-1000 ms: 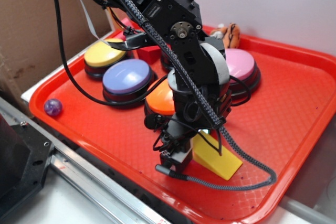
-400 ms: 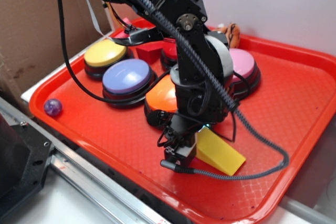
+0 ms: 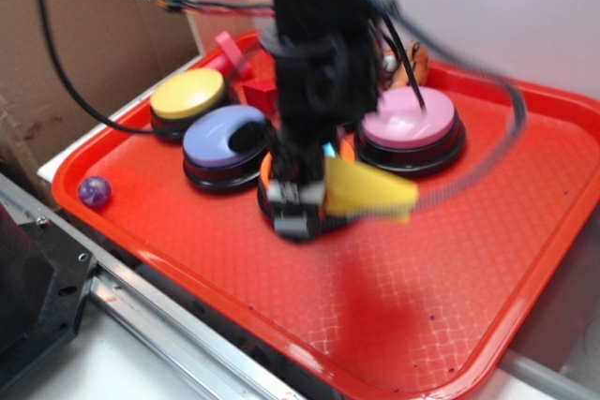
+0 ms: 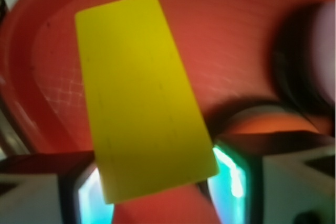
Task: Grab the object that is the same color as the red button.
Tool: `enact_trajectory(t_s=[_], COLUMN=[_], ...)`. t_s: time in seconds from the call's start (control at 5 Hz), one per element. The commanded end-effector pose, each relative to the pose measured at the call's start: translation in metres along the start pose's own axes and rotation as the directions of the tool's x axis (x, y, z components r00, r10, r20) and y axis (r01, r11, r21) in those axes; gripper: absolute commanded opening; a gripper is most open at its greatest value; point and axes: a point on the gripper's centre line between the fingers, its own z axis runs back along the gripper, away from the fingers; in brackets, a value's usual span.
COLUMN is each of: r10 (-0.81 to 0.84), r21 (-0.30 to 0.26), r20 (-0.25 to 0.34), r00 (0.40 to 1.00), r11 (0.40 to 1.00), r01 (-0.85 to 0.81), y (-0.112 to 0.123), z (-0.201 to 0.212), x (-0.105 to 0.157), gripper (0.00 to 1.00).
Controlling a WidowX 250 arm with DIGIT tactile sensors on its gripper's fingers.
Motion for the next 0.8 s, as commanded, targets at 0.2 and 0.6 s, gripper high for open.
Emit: enact_trajectory(t_s=[0.2, 0.6], r10=[0.652, 0.672], r21=[-0.031, -0.016], r20=[0.030, 0.059], r00=[0.758, 0.738], r11=[0.759, 0.740], r01=[-0.651, -0.672], y=[0.001, -0.007], z=[0.075, 0.086], x=[-0.065, -0.078], gripper=[0.00, 0.00])
